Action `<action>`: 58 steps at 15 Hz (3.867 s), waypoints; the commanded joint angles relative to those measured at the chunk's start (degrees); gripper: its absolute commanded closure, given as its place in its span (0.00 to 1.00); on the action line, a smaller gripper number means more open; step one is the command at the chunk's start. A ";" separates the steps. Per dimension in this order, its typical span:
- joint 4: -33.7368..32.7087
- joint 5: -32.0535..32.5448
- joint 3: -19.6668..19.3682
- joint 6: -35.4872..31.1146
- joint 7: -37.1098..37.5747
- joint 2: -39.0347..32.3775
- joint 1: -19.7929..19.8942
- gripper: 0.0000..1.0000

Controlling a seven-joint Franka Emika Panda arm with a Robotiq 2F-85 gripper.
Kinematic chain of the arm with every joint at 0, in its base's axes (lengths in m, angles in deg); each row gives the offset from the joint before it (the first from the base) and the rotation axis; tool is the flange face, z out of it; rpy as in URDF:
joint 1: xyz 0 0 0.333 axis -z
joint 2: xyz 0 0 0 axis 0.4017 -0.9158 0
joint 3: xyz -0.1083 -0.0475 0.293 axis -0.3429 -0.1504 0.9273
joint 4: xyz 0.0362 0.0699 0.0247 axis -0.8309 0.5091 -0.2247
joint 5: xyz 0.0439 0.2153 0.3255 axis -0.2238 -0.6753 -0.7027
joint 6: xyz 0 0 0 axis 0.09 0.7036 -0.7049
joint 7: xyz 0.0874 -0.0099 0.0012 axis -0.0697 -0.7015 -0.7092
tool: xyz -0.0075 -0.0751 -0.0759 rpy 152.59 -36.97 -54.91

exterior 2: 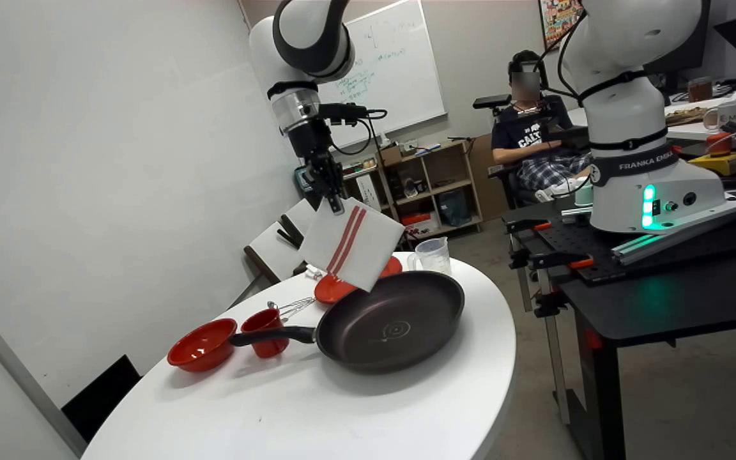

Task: Use the white and red towel to wipe the black pan

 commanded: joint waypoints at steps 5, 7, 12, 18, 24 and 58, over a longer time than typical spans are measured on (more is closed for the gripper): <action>7.16 -2.12 0.36 -7.38 -1.57 -0.10 -0.09 0.97; 8.10 -2.75 0.59 -8.28 -1.50 -0.58 -0.20 0.97; 9.04 -1.47 0.68 -12.72 -0.33 -3.75 -0.85 0.97; 7.92 -1.22 0.71 -15.94 0.13 -9.66 -1.51 0.97; 6.84 1.04 -0.46 -18.37 1.84 -14.67 -2.34 0.97; 1.71 19.47 -8.63 -26.72 12.56 -27.14 -15.36 0.97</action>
